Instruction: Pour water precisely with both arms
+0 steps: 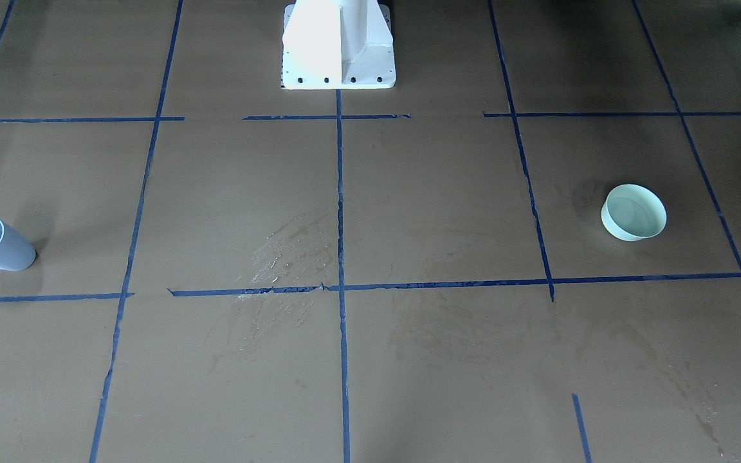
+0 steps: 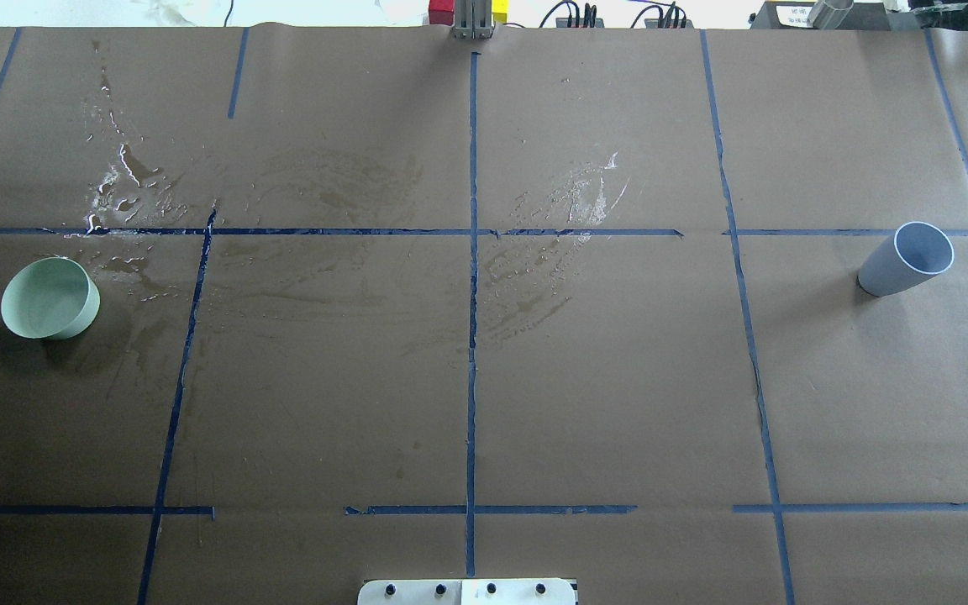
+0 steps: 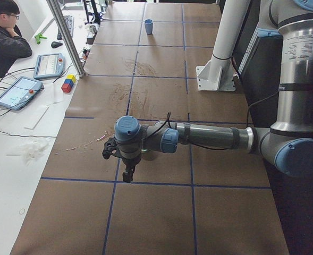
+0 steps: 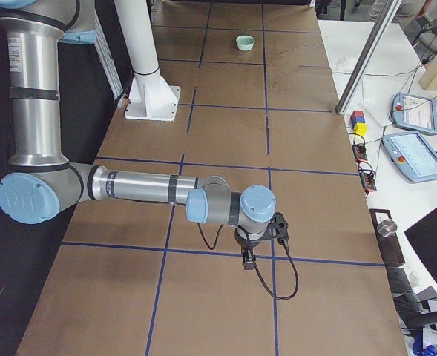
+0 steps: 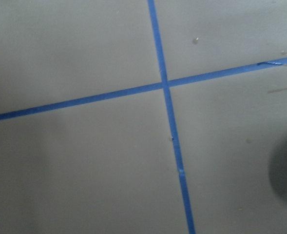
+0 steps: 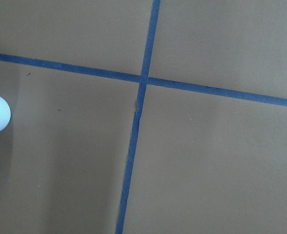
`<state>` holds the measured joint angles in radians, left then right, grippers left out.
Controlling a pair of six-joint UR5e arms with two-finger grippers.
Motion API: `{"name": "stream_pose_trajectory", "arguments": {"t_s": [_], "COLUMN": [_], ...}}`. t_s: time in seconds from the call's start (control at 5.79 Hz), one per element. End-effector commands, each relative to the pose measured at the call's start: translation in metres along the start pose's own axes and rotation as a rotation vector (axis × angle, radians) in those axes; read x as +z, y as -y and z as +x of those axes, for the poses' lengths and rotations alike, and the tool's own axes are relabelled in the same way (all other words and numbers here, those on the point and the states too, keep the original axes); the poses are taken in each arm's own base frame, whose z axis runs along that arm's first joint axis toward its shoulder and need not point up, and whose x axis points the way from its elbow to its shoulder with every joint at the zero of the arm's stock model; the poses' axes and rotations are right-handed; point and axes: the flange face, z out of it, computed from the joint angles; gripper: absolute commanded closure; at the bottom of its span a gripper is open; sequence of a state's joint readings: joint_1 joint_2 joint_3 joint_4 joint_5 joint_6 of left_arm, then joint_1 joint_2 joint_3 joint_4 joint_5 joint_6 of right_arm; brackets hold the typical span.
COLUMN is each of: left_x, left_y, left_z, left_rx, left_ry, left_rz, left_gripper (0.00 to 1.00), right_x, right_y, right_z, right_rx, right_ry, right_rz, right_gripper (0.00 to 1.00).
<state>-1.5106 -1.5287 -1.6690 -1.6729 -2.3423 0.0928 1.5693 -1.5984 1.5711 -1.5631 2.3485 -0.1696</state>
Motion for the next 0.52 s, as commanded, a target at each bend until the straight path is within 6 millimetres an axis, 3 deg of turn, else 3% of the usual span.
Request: {"name": "stream_pose_trajectory", "arguments": {"t_s": [0.0,0.35], "left_x": [0.019,0.074], "left_y": [0.013,0.016], "left_z": [0.035,0.101], "left_rx": [-0.052,-0.283], "left_ry": [-0.036,-0.115], "left_rz": [0.069,0.069], "left_gripper": [0.0,0.0], "right_x": [-0.02,-0.021], "right_y": [0.007,0.007], "right_z": [-0.019,-0.022], "right_rx": [-0.038,-0.043], "right_ry": [-0.004,-0.001], "right_rz": [0.041,0.041], "right_gripper": [0.0,0.0]}}
